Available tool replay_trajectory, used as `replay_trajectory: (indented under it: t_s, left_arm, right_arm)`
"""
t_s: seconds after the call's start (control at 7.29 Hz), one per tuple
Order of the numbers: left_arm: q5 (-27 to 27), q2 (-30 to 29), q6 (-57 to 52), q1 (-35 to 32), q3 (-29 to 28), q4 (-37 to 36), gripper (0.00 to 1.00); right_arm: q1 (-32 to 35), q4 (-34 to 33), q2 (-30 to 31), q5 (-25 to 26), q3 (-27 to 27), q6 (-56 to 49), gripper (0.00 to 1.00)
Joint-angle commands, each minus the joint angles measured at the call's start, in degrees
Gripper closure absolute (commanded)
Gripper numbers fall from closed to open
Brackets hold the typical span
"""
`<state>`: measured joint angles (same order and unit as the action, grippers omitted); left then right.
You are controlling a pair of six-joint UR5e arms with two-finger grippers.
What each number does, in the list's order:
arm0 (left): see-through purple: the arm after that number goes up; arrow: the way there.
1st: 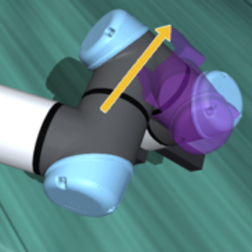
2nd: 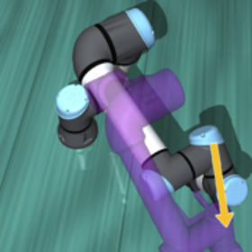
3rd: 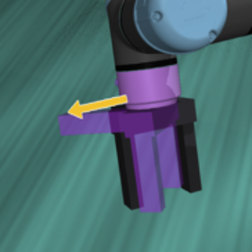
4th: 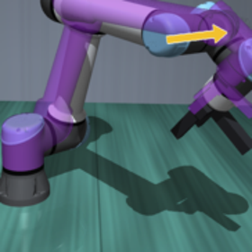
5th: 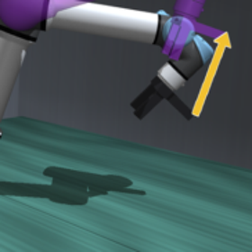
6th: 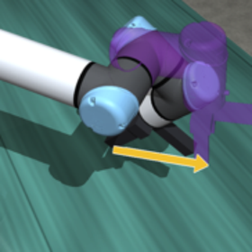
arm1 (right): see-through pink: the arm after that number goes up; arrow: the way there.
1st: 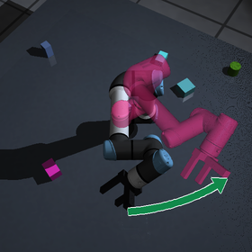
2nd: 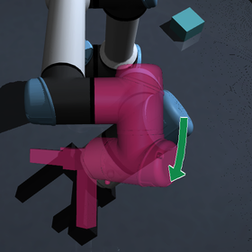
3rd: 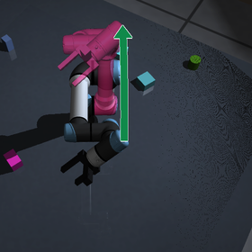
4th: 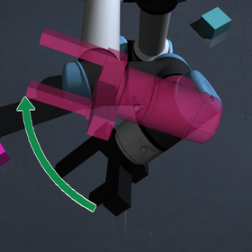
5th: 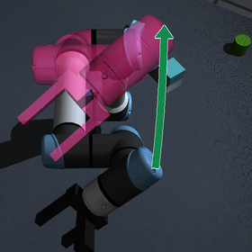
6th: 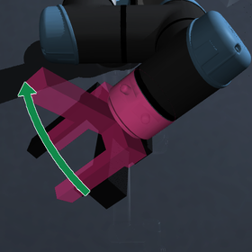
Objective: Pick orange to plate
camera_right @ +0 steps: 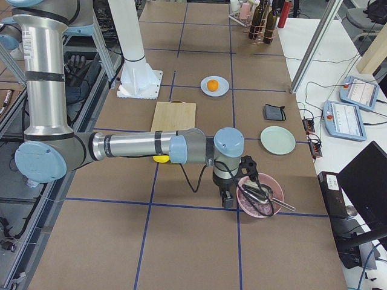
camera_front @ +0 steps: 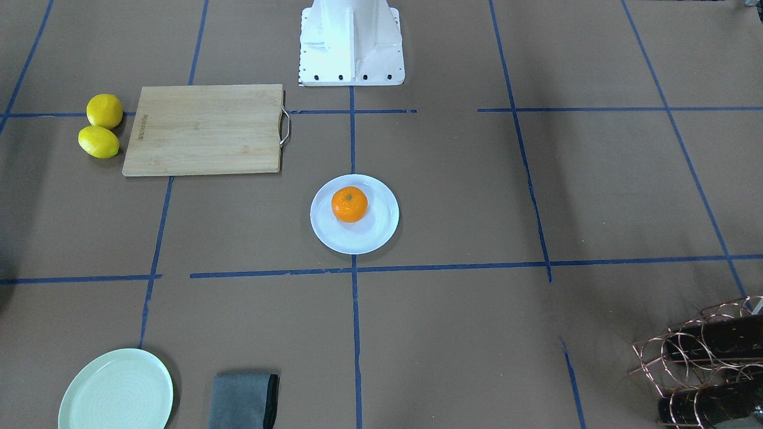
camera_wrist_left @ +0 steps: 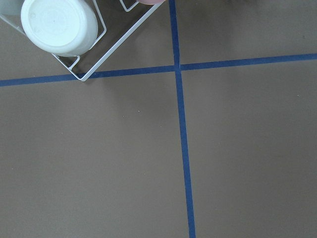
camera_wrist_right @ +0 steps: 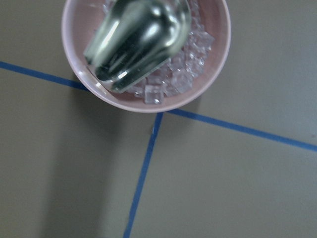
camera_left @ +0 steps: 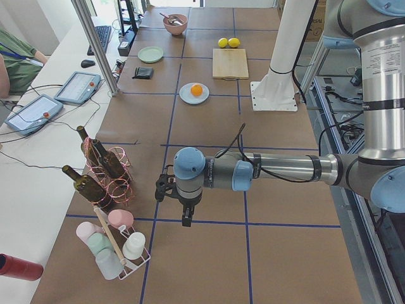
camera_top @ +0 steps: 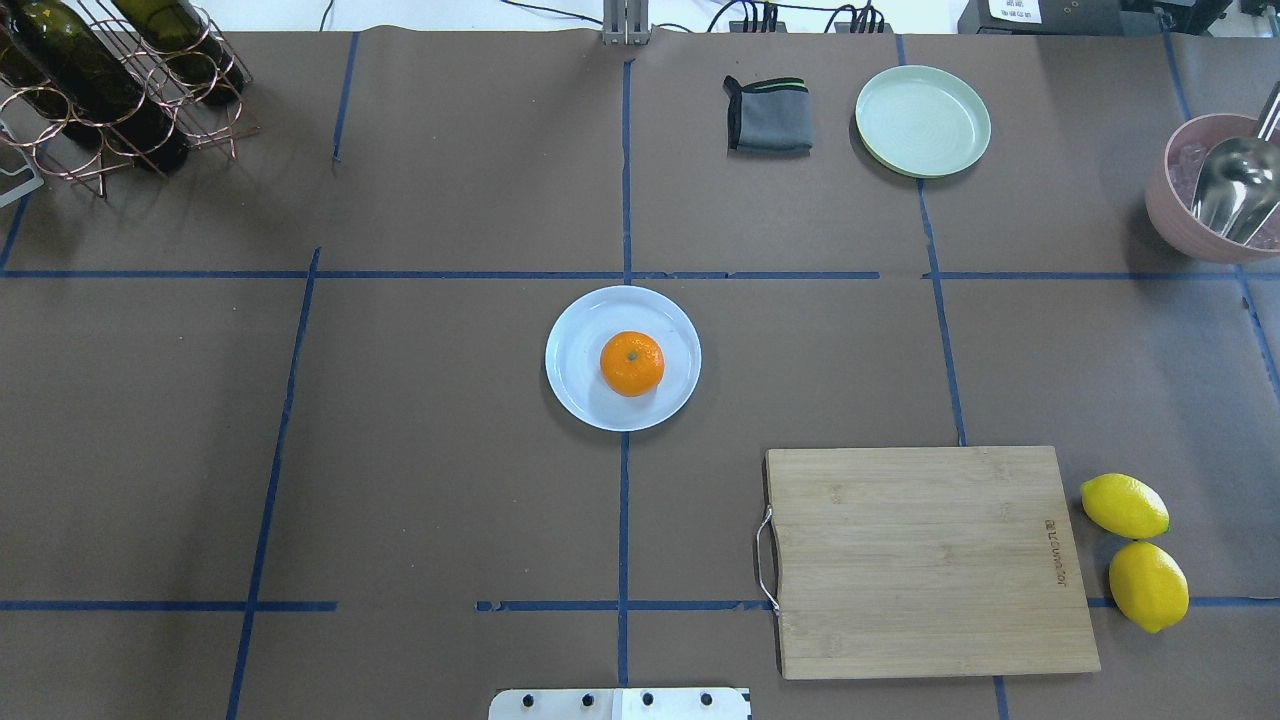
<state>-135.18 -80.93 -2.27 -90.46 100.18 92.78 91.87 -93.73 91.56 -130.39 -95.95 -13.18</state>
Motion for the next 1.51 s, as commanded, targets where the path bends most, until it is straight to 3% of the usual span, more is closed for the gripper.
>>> replay_trajectory:
  t_s: [0.0, 0.69, 1.37]
  left_arm:
    - [0.0, 0.1, -0.1, -0.1, -0.4, -0.2, 0.00]
    - [0.0, 1.7, 0.0, -0.1, 1.3, -0.1, 0.00]
    - [0.3, 1.7, 0.0, -0.1, 1.2, 0.3, 0.00]
  right_arm:
    - [1.6, 0.0, 3.1, 0.0, 2.3, 0.5, 0.00]
    - [1.5, -0.1, 6.8, -0.4, 2.3, -0.5, 0.00]
    - [1.2, 0.6, 6.2, -2.3, 1.3, -0.1, 0.00]
